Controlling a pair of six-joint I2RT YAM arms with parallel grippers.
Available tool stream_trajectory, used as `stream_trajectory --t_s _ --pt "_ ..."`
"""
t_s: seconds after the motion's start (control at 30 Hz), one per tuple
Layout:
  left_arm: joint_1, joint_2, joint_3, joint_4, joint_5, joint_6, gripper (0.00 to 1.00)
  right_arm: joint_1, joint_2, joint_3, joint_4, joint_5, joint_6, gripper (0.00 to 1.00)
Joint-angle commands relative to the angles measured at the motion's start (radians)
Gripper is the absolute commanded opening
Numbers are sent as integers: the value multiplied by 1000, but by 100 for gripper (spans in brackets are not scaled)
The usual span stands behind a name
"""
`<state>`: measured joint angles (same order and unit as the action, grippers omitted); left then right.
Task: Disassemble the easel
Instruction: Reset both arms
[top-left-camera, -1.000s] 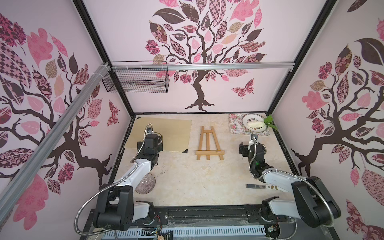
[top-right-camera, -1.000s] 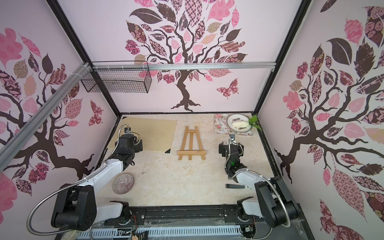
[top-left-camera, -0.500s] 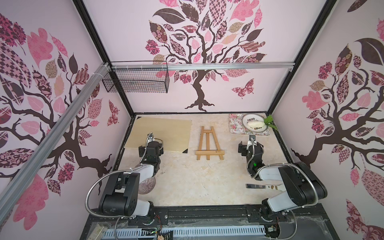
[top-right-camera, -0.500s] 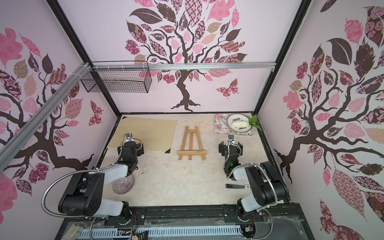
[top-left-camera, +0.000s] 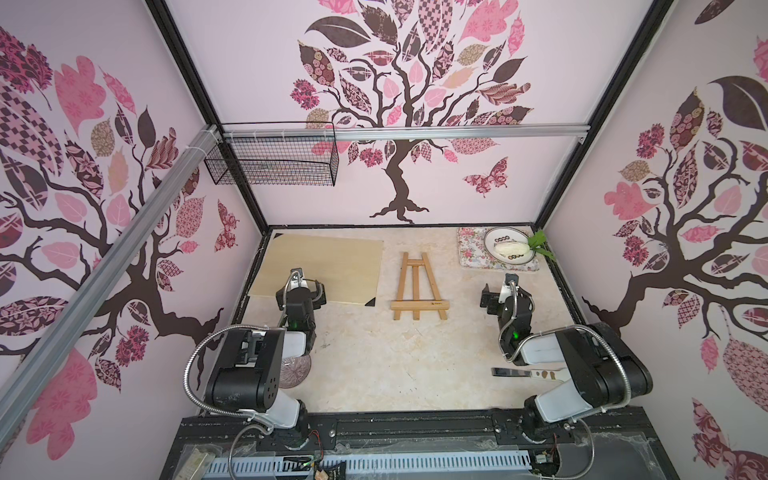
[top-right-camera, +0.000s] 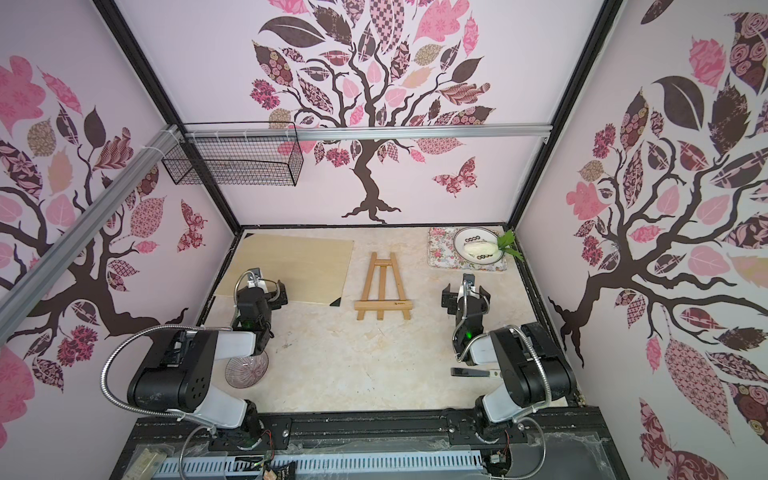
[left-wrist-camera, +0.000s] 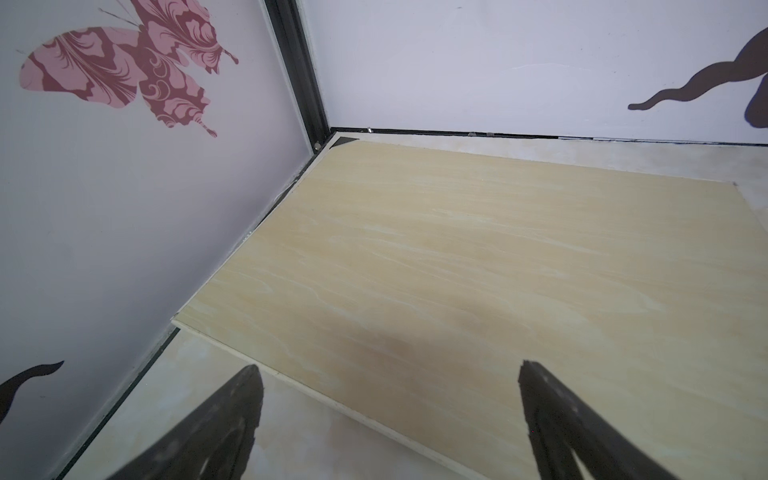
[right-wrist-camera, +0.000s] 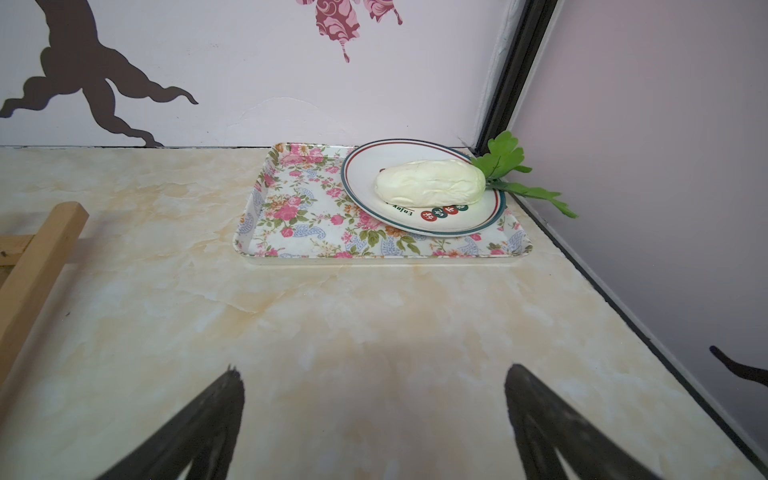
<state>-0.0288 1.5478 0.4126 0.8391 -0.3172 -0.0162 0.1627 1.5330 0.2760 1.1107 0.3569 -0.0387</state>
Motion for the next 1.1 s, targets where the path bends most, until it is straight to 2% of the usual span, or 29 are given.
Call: stream_trajectory --t_s 0.0,0.07,0.27,0.5,1.07 --pt "26 53 -63 180 79 -23 98 -26 -11 -26 103 -70 29 100" --pt "26 24 -51 100 94 -27 98 -31 -8 -32 116 -91 29 100" --pt "29 42 -47 128 104 -22 98 -57 48 -48 196 -146 39 100" --pt "29 38 -49 131 101 -21 98 -74 39 -12 108 -173 54 100" --pt "27 45 -45 125 102 -18 98 -78 39 -12 110 -180 54 100"
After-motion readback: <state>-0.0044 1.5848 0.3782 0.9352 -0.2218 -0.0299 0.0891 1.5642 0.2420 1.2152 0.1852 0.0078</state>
